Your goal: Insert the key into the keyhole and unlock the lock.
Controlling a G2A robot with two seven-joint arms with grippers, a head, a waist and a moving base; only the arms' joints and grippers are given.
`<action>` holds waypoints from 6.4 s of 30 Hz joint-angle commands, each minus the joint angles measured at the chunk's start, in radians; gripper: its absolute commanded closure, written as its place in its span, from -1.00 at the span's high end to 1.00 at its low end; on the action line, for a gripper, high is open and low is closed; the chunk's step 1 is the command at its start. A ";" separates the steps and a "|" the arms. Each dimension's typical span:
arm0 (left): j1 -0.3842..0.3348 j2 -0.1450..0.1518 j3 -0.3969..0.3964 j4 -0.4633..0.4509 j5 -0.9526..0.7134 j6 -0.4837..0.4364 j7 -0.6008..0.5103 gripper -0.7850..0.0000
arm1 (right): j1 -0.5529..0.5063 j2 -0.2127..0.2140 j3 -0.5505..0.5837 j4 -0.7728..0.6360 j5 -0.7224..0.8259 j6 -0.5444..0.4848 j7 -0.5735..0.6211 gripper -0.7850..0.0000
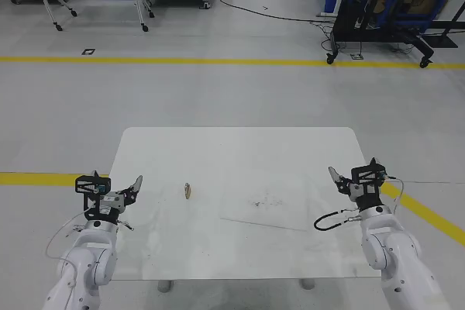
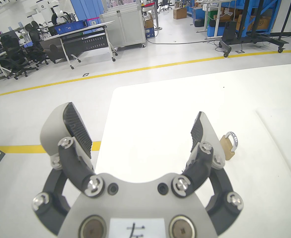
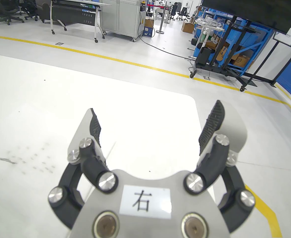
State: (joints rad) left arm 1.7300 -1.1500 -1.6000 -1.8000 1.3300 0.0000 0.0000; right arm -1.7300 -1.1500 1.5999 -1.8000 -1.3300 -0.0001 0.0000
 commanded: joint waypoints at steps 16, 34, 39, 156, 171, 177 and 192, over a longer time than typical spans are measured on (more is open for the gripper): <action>0.000 0.000 0.000 0.000 0.000 0.000 0.000 1.00 | 0.268 -0.013 -0.334 0.232 0.051 -0.593 0.191 1.00; 0.000 0.000 0.000 0.000 0.000 0.000 0.000 1.00 | 0.645 -0.022 -0.577 0.581 -0.206 -0.968 0.140 -0.67; 0.000 0.000 0.000 0.000 0.000 0.000 0.000 1.00 | 0.684 -0.029 -0.638 0.625 -0.297 -0.963 0.088 -1.00; -0.537 -0.045 0.463 0.454 -1.339 -0.604 -0.719 -1.00 | 0.757 -0.187 -0.818 0.986 1.735 -1.012 0.556 -1.00; -0.536 -0.040 0.464 0.450 -1.337 -0.584 -0.699 -1.00 | 0.738 -0.202 -0.765 0.984 1.704 -1.012 0.595 -1.00; -0.533 -0.037 0.458 0.448 -1.352 -0.597 -0.698 -0.47 | 0.729 -0.205 -0.745 0.977 1.710 -1.012 0.620 -1.00; -0.538 -0.032 0.464 0.451 -1.356 -0.593 -0.710 -1.00 | 0.729 -0.221 -0.723 0.991 1.720 -1.012 0.674 -1.00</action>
State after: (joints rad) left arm 1.1930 -1.1823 -1.1374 -1.3497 -0.0254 -0.5939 -0.7084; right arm -1.0008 -1.3700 0.8760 -0.8103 0.3899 -1.0123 0.6725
